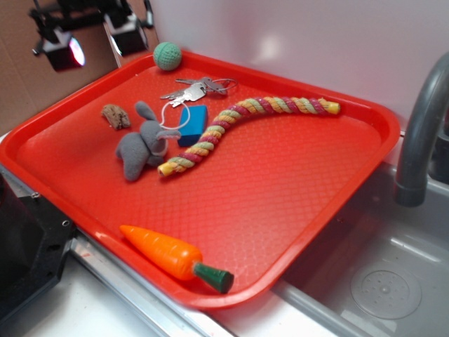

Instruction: Grab the wood chip.

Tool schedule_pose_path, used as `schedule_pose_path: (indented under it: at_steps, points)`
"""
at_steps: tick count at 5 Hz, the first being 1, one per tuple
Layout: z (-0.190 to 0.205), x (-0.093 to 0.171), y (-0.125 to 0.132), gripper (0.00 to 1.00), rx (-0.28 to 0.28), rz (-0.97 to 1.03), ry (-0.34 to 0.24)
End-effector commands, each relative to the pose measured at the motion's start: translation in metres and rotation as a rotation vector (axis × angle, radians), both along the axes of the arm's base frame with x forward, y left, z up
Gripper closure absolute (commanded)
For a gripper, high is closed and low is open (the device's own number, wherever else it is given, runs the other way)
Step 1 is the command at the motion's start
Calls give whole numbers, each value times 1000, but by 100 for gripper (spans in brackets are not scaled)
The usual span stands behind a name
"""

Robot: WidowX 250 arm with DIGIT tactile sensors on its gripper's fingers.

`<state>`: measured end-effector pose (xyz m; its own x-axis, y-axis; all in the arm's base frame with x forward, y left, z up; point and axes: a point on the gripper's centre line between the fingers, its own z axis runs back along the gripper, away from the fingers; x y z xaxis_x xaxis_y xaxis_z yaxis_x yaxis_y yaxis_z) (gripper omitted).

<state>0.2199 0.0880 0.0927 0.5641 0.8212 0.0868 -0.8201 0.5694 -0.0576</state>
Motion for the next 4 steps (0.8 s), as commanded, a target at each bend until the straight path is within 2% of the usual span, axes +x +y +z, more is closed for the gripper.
schedule_pose_path:
  at_steps: [1,3,4]
  points:
    - [-44,-5,17,0,-3,-34,12]
    - [-76,-6,17,0,-1,-57,81]
    - [-79,-14,13,0,29,-64,125]
